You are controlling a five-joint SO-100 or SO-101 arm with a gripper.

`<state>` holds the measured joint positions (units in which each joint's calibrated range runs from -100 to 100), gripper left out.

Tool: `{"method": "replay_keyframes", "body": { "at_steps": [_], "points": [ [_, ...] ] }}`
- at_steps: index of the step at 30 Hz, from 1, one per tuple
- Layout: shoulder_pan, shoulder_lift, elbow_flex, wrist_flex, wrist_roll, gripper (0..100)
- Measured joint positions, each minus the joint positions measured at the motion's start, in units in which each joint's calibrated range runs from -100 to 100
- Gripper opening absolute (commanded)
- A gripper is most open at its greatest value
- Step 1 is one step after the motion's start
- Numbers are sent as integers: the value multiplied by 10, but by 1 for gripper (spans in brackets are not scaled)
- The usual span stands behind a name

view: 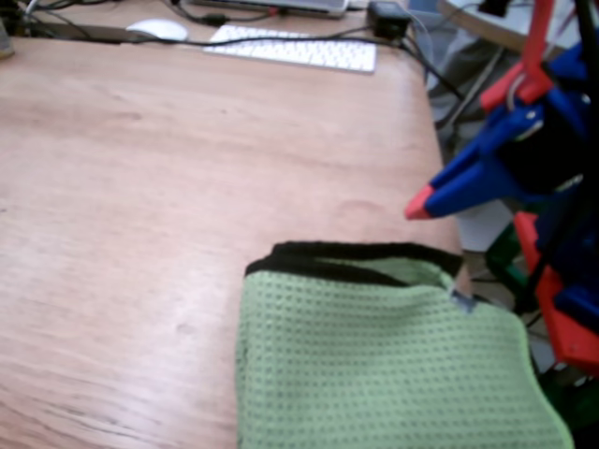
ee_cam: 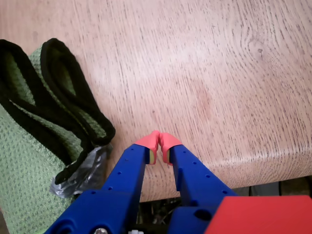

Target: Clean the table

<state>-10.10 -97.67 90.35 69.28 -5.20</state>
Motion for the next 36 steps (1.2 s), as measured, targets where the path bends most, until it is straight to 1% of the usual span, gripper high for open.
{"method": "replay_keyframes", "body": {
  "at_steps": [6,8,10,12,13,15,20,25,27,28,29,30,34,36],
  "points": [
    [8,1,-10,2,4,2],
    [8,0,-137,3,5,4],
    [-8,38,-296,10,21,12],
    [-77,170,-399,22,95,20],
    [-98,256,-428,34,143,21],
    [-95,377,-466,66,198,21],
    [-108,509,-501,79,215,21],
    [-113,595,-656,79,227,22],
    [-127,633,-687,79,234,25],
    [-147,659,-692,78,239,29],
    [-188,682,-692,78,251,32],
    [-194,697,-692,78,262,34],
    [-199,740,-693,78,266,34],
    [-198,795,-693,78,252,34]
  ]
}}
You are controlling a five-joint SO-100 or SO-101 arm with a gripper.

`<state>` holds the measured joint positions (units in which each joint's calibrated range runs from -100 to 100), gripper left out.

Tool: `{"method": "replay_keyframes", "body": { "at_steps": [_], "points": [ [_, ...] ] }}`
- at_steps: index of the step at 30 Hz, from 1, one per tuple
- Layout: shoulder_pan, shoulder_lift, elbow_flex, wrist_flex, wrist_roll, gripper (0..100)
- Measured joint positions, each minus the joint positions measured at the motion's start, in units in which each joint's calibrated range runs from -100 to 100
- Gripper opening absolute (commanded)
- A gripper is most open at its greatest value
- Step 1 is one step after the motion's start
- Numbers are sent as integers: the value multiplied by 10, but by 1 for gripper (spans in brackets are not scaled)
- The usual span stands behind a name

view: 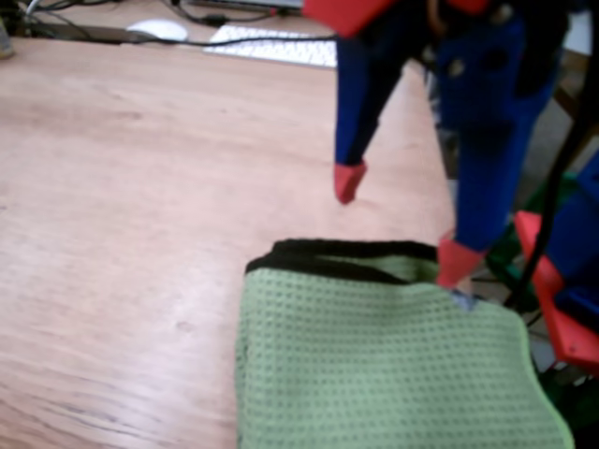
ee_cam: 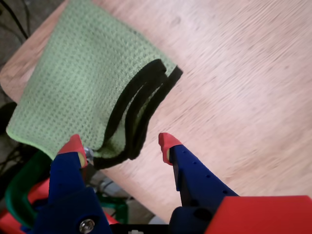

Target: Clean the table

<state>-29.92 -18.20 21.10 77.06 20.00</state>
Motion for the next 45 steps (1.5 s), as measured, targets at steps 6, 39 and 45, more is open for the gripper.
{"method": "replay_keyframes", "body": {
  "at_steps": [6,39,45],
  "points": [
    [-20,89,-1,-1,-36,34],
    [292,316,-27,-180,-19,1],
    [627,452,-155,-180,35,1]
  ]
}}
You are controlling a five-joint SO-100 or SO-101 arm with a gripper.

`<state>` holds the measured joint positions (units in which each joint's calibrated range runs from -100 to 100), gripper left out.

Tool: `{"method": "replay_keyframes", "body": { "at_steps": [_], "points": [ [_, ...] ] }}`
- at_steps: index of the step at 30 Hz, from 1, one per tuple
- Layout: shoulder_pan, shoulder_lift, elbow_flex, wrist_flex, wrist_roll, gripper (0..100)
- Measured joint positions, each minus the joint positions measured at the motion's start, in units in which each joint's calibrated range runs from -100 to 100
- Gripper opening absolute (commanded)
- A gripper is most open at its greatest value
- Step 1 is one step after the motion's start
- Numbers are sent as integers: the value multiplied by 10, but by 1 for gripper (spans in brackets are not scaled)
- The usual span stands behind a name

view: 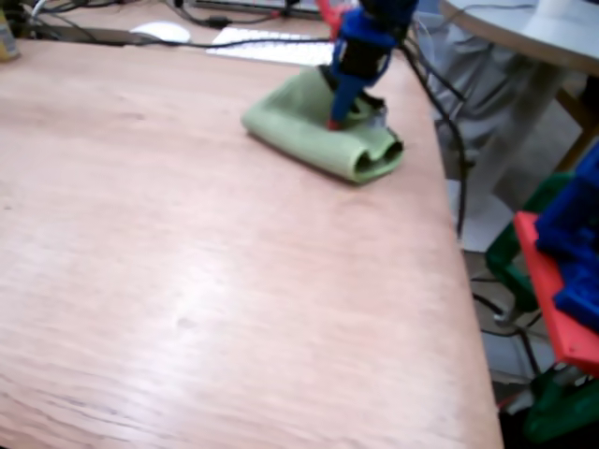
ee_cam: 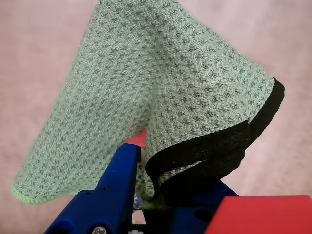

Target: Clean the table

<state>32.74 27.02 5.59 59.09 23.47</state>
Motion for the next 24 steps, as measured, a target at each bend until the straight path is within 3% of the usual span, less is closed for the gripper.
{"method": "replay_keyframes", "body": {
  "at_steps": [7,15,18,20,24],
  "points": [
    [215,159,-247,0,41,1],
    [245,217,-416,8,42,1],
    [233,54,-421,98,43,1],
    [131,-109,-423,213,33,1],
    [-247,-304,-423,327,-14,1]
  ]
}}
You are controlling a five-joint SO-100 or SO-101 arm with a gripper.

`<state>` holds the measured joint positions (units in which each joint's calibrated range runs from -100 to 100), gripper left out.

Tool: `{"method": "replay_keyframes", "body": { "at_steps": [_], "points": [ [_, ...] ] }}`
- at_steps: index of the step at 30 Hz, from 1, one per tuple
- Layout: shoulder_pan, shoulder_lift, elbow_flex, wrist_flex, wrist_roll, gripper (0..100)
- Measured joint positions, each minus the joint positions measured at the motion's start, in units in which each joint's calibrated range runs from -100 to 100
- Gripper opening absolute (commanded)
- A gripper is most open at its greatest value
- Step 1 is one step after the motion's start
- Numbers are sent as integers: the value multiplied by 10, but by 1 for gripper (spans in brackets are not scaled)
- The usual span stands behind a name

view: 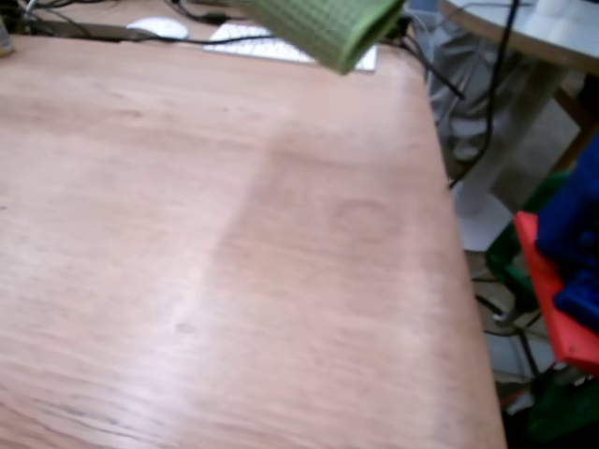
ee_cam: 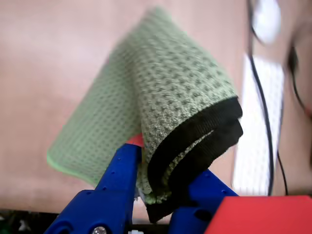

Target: Clean the table

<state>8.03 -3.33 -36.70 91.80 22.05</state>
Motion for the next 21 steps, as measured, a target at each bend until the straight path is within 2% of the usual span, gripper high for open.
{"method": "replay_keyframes", "body": {
  "at_steps": [5,7,12,16,21],
  "points": [
    [-430,-5,0,2,-47,1],
    [-500,76,-2,2,-72,1],
    [-508,246,-3,-2,-90,1],
    [-499,367,-49,-51,-88,1],
    [-473,452,-91,-61,-90,1]
  ]
}}
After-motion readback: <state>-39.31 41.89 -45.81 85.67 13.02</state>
